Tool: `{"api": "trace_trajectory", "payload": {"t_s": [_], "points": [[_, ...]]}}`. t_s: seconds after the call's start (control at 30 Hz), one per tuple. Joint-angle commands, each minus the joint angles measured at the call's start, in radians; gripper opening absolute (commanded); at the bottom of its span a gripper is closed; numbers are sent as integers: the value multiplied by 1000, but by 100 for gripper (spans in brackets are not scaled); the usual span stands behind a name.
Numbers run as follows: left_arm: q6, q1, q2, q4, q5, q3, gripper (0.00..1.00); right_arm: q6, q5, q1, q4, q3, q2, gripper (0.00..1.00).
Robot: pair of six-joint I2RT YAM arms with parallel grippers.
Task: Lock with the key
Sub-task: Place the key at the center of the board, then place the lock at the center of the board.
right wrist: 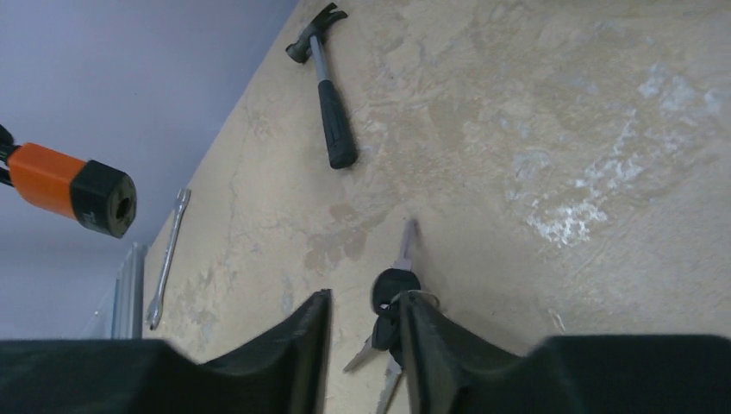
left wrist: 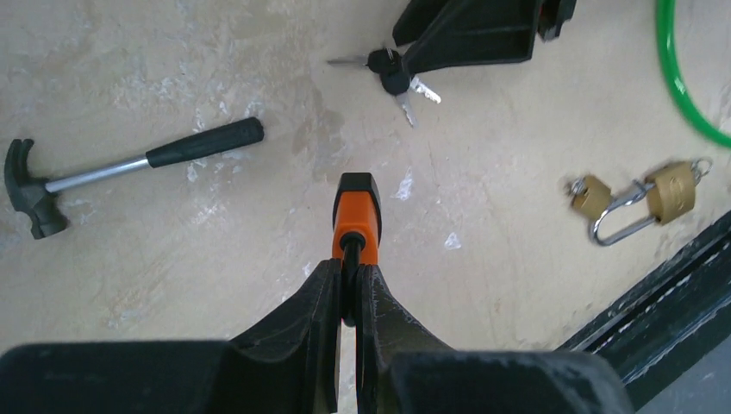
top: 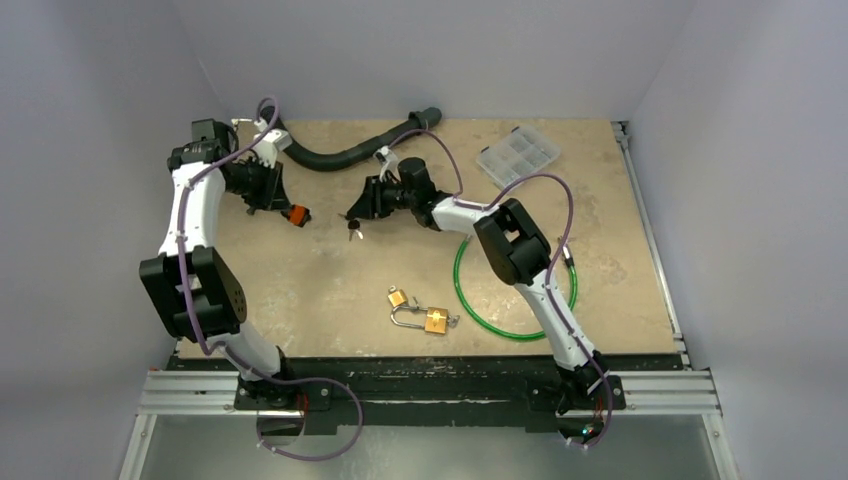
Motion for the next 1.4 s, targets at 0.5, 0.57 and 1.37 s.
{"api": "trace_trajectory", "payload": {"t_s": [0.5,0.57,1.37], "points": [[575,-226,313,-270,-123,257,0,-3,-79,-184,97,-283,-358,82],[589,-241,364,-298,-137,298,0,-22,-83,-225,96,-383,-455,84],[803,-324,683,-415,-256,587,38,-168,-112,-375,-84,-740,-848,96]]}}
